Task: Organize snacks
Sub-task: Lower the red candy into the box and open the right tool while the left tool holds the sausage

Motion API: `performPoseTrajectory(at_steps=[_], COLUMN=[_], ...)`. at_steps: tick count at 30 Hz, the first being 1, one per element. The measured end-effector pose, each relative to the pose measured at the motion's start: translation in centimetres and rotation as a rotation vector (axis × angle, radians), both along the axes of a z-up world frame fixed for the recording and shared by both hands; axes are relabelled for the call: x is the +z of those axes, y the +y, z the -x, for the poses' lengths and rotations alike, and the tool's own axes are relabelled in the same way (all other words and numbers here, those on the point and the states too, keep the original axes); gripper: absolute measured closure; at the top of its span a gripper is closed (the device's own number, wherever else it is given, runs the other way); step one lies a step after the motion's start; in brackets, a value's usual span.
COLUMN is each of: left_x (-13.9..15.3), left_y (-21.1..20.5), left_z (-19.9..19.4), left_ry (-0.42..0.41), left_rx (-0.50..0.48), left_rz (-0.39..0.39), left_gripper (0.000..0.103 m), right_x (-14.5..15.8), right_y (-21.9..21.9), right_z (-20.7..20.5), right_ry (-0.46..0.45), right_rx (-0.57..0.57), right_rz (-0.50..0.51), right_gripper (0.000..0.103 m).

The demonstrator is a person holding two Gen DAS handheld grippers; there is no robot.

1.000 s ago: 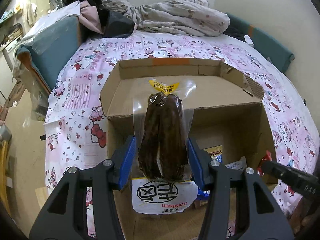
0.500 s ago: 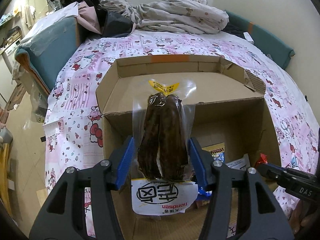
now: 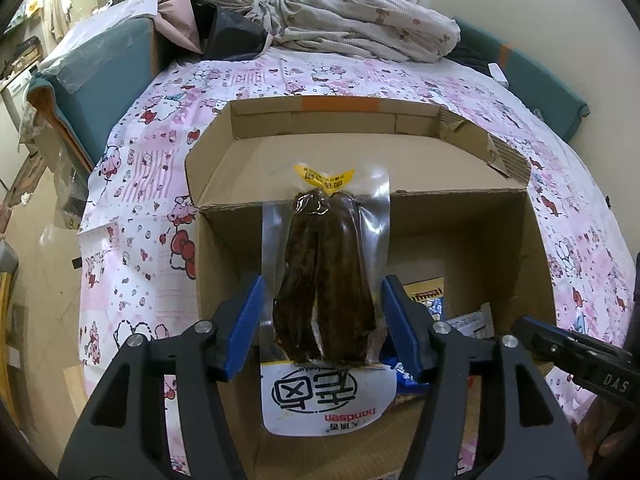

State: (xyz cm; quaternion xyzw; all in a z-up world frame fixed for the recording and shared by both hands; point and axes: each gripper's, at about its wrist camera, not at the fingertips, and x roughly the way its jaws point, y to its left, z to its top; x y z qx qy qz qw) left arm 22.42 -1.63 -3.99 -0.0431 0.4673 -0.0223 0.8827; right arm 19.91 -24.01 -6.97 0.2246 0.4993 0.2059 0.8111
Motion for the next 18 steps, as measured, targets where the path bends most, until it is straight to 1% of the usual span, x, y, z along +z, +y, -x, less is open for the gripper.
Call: performPoseTrajectory(at_steps=[1, 2, 3, 4, 6, 7, 9, 10, 11, 13, 18], left_x=[0.0, 0.0, 0.2, 0.4, 1.0, 1.2, 1.6, 1.9, 2.1, 2.5, 3.3], left_y=[-0.1, -0.2, -0.4, -0.5, -0.4, -0.3, -0.2, -0.1, 0.0, 0.2, 0.1], left_z=[0.0, 0.0, 0.2, 0.3, 0.8, 1.0, 1.3, 1.6, 1.7, 2.1, 3.3], left_ry=[0.017, 0.021, 0.01, 0.0, -0.028, -0.036, -0.042, -0.045, -0.047, -0.055, -0.072], left_rx=[-0.01, -0.018, -0.026, -0.027, -0.026, -0.025, -0.022, -0.019, -0.018, -0.019, -0.034], left_rz=[0.001, 0.004, 0.002, -0.003, -0.005, 0.001, 0.011, 0.017, 0.021, 0.026, 0.023], left_gripper=[0.038, 0.037, 0.031, 0.023, 0.014, 0.011, 0.01, 0.01, 0.01, 0.01, 0.01], right_x=[0.0, 0.0, 0.0, 0.0, 0.2, 0.4, 0.7, 0.8, 0.9, 1.1, 1.4], right_y=[0.1, 0.2, 0.3, 0.3, 0.4, 0.4, 0.6, 0.6, 0.6, 0.6, 0.2], right_z=[-0.1, -0.1, -0.1, 0.0, 0.1, 0.1, 0.4, 0.5, 0.8, 1.2, 2.3], right_ry=[0.005, 0.01, 0.012, 0.012, 0.008, 0.003, -0.01, -0.016, -0.023, -0.033, -0.029], right_rx=[0.007, 0.012, 0.009, 0.006, 0.007, 0.007, 0.01, 0.008, 0.002, 0.001, -0.008], right_rz=[-0.002, 0.0, 0.008, 0.009, 0.008, 0.015, 0.03, 0.034, 0.038, 0.053, 0.046], right_gripper=[0.082, 0.082, 0.082, 0.082, 0.082, 0.08, 0.069, 0.05, 0.038, 0.038, 0.038])
